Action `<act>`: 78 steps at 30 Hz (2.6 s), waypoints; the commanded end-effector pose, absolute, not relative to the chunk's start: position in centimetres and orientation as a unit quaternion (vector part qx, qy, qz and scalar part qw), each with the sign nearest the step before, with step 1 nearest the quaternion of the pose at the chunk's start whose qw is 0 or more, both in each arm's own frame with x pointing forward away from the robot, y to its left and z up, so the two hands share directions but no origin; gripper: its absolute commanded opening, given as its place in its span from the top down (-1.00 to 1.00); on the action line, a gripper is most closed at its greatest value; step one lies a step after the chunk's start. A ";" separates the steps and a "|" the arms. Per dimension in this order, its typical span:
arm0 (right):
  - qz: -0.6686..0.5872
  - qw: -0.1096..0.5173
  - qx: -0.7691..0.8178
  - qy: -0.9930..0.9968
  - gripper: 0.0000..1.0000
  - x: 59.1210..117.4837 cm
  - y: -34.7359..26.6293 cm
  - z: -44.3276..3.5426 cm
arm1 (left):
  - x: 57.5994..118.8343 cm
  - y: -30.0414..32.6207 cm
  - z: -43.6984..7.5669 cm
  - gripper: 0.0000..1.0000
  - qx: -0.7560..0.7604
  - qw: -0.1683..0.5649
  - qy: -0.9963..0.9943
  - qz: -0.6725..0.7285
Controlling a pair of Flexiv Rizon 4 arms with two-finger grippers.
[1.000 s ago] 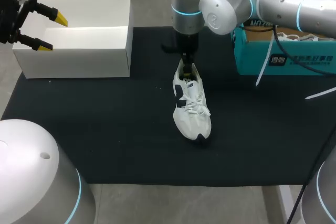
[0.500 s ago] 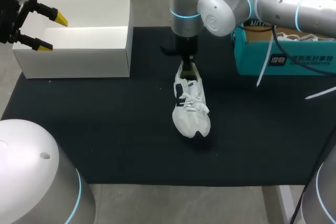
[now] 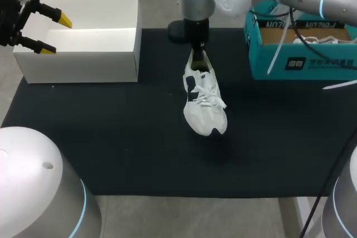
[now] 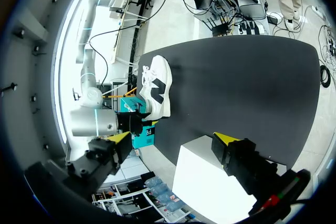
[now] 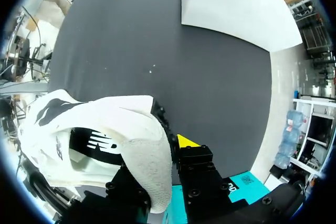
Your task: Take the shoe out of the shoebox, open the shoe tongue, remove and reinsert the insole, then place the shoe into the shoebox
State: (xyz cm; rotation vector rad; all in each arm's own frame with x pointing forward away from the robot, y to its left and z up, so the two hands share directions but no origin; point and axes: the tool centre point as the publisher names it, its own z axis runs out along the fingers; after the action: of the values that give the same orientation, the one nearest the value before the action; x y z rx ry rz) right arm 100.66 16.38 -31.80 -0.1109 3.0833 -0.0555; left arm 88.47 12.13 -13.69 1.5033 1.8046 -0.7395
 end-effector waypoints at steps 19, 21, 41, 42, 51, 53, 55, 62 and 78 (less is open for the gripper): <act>0.006 0.019 -0.087 0.996 1.00 99.7 14.6 -7.6 | 88.5 12.1 -13.6 -1.00 0.576 0.332 0.692 -0.283; 0.002 0.023 -0.087 0.996 1.00 99.8 14.8 -7.2 | 88.5 12.1 -13.6 -1.00 0.576 0.332 0.692 -0.283; -0.014 0.047 -0.084 0.995 1.00 99.9 15.2 -7.1 | 88.5 12.1 -13.6 -1.00 0.576 0.332 0.692 -0.283; -0.014 0.047 -0.084 0.995 1.00 99.9 15.2 -7.1 | 88.5 12.1 -13.6 -1.00 0.576 0.332 0.692 -0.283; -0.022 0.050 -0.081 0.995 1.00 101.3 12.3 -7.2 | 88.5 12.1 -13.6 -1.00 0.576 0.332 0.692 -0.283; -0.019 0.048 -0.071 0.996 1.00 102.2 10.4 -7.4 | 88.5 12.1 -13.6 -1.00 0.576 0.332 0.692 -0.283; -0.021 0.054 -0.061 0.996 1.00 103.2 8.3 -7.7 | 88.5 12.1 -13.6 -1.00 0.576 0.332 0.692 -0.283; -0.050 0.070 -0.048 0.995 1.00 105.9 0.9 -8.6 | 88.5 12.1 -13.6 -1.00 0.576 0.332 0.692 -0.283; -0.101 0.062 -0.028 0.993 1.00 111.1 -12.2 -10.1 | 88.5 12.1 -13.6 -1.00 0.576 0.332 0.692 -0.283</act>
State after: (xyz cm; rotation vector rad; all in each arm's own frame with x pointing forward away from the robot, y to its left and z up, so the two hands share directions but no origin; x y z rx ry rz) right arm 110.07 -10.52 -10.44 -0.0733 2.9802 -0.3097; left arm 88.47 12.13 -13.69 1.5034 1.8046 -0.7396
